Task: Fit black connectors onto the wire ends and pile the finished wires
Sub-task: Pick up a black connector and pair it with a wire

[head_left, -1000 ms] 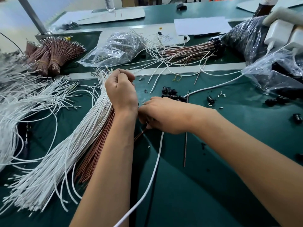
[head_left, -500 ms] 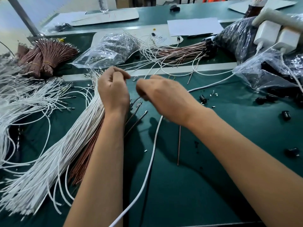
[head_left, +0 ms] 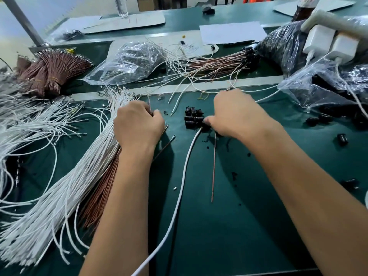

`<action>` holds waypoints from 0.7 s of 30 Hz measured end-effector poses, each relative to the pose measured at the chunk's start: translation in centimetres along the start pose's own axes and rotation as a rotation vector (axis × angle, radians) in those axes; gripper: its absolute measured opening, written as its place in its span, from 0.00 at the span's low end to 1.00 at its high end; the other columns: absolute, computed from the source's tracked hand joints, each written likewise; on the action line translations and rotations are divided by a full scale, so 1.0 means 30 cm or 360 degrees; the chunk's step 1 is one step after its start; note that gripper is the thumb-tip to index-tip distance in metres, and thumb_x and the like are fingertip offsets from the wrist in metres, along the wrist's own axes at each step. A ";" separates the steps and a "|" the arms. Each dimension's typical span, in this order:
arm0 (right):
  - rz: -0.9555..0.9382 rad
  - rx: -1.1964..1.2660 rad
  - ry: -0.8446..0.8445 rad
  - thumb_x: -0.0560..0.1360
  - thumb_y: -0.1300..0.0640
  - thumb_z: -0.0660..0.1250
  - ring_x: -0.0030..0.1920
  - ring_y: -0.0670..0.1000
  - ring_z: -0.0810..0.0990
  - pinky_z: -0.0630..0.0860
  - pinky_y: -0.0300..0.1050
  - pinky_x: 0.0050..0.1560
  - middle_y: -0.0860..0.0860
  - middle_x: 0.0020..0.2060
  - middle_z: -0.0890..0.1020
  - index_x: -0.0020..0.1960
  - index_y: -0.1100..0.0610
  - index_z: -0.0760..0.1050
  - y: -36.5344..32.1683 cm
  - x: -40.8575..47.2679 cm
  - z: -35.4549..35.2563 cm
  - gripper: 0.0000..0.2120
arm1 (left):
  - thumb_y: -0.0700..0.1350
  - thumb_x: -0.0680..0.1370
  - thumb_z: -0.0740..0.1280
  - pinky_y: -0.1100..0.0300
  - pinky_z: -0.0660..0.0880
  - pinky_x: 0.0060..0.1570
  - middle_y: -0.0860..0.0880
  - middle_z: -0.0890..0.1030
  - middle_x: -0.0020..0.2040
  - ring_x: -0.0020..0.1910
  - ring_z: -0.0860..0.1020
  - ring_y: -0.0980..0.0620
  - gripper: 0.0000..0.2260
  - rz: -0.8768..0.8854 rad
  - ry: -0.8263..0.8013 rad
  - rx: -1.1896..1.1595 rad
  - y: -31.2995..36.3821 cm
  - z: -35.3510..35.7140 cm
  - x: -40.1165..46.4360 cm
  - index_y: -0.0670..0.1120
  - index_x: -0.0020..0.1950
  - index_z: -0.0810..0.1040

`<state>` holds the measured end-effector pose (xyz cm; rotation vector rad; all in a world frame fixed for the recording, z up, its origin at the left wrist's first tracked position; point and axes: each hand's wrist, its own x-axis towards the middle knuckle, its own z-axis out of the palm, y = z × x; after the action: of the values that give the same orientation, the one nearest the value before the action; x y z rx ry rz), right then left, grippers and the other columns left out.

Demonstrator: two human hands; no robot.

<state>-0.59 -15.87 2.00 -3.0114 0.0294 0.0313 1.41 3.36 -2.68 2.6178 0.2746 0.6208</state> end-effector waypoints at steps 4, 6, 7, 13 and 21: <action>-0.0009 -0.0179 -0.0241 0.75 0.59 0.67 0.32 0.56 0.69 0.70 0.47 0.40 0.53 0.32 0.68 0.35 0.56 0.62 -0.074 -0.071 0.013 0.16 | 0.61 0.77 0.67 0.56 0.68 0.40 0.45 0.82 0.38 0.37 0.76 0.43 0.18 -0.0095 0.0242 -0.0011 0.031 -0.004 -0.014 0.47 0.42 0.84; -0.0029 -0.0188 -0.0289 0.73 0.63 0.65 0.30 0.53 0.65 0.69 0.47 0.38 0.53 0.32 0.68 0.35 0.57 0.63 -0.086 -0.091 0.012 0.13 | 0.61 0.79 0.63 0.57 0.65 0.40 0.48 0.80 0.39 0.37 0.71 0.48 0.19 -0.0130 0.0391 -0.0055 0.037 -0.012 -0.014 0.46 0.42 0.81; -0.0035 -0.0187 -0.0306 0.73 0.64 0.65 0.30 0.53 0.65 0.69 0.47 0.37 0.54 0.32 0.68 0.35 0.57 0.63 -0.089 -0.097 0.009 0.13 | 0.59 0.79 0.63 0.58 0.63 0.41 0.49 0.79 0.40 0.37 0.70 0.49 0.18 -0.0127 0.0457 -0.0108 0.037 -0.015 -0.014 0.46 0.43 0.80; 0.0065 0.0086 -0.0277 0.72 0.62 0.69 0.32 0.54 0.70 0.68 0.43 0.34 0.54 0.33 0.71 0.35 0.57 0.65 -0.071 -0.103 0.043 0.14 | 0.49 0.81 0.66 0.67 0.65 0.33 0.50 0.78 0.34 0.32 0.72 0.52 0.13 0.0198 0.0319 -0.0669 0.106 0.009 -0.050 0.45 0.39 0.78; 0.0301 0.1343 -0.0001 0.77 0.59 0.63 0.25 0.53 0.77 0.70 0.41 0.24 0.60 0.33 0.85 0.36 0.62 0.73 0.063 -0.037 0.045 0.12 | 0.45 0.76 0.59 0.49 0.66 0.37 0.51 0.74 0.34 0.34 0.69 0.50 0.10 0.0016 -0.0384 -0.1471 0.159 0.046 -0.088 0.44 0.46 0.79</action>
<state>-1.77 -17.56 0.44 -2.1567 0.2566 0.0284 0.15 -2.13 -2.62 1.7663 -0.0949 0.3085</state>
